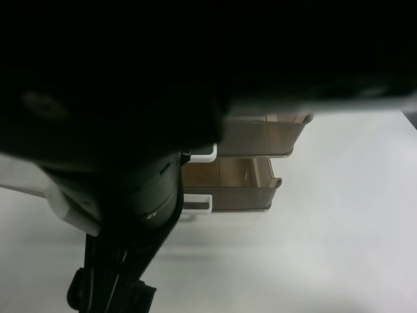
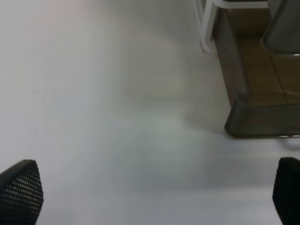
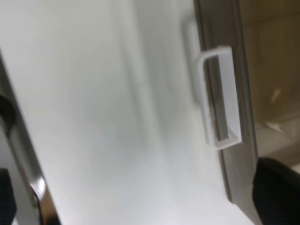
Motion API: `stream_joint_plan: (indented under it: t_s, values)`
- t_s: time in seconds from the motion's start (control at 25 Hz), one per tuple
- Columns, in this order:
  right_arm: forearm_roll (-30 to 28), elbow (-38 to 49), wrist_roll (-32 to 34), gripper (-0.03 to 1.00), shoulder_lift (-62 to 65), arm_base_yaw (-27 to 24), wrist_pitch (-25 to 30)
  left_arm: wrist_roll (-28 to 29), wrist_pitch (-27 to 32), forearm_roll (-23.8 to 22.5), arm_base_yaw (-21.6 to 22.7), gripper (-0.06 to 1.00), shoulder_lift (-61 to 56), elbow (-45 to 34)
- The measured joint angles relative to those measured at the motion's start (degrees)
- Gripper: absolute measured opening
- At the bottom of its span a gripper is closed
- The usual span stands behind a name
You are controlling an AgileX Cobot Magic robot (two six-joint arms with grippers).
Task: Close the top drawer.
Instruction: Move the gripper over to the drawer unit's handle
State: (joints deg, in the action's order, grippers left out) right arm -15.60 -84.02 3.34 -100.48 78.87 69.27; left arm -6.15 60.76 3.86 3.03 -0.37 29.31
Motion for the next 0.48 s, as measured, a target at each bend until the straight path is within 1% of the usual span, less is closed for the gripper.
stream_joint_plan:
  t_s: [0.28, 0.36, 0.48]
  values:
    - [-5.5, 0.0, 0.3, 0.99, -2.5, -0.5, 0.2, 0.0, 0.0, 0.0, 0.0, 0.99, 0.0, 0.0]
    - [-5.5, 0.0, 0.3, 0.99, -2.5, -1.8, 0.3, 0.0, 0.0, 0.0, 0.0, 0.99, 0.0, 0.0]
    - [-3.0, 0.0, 0.2, 0.99, -2.5, -3.9, 0.2, 0.0, 0.0, 0.0, 0.0, 0.99, 0.0, 0.0]
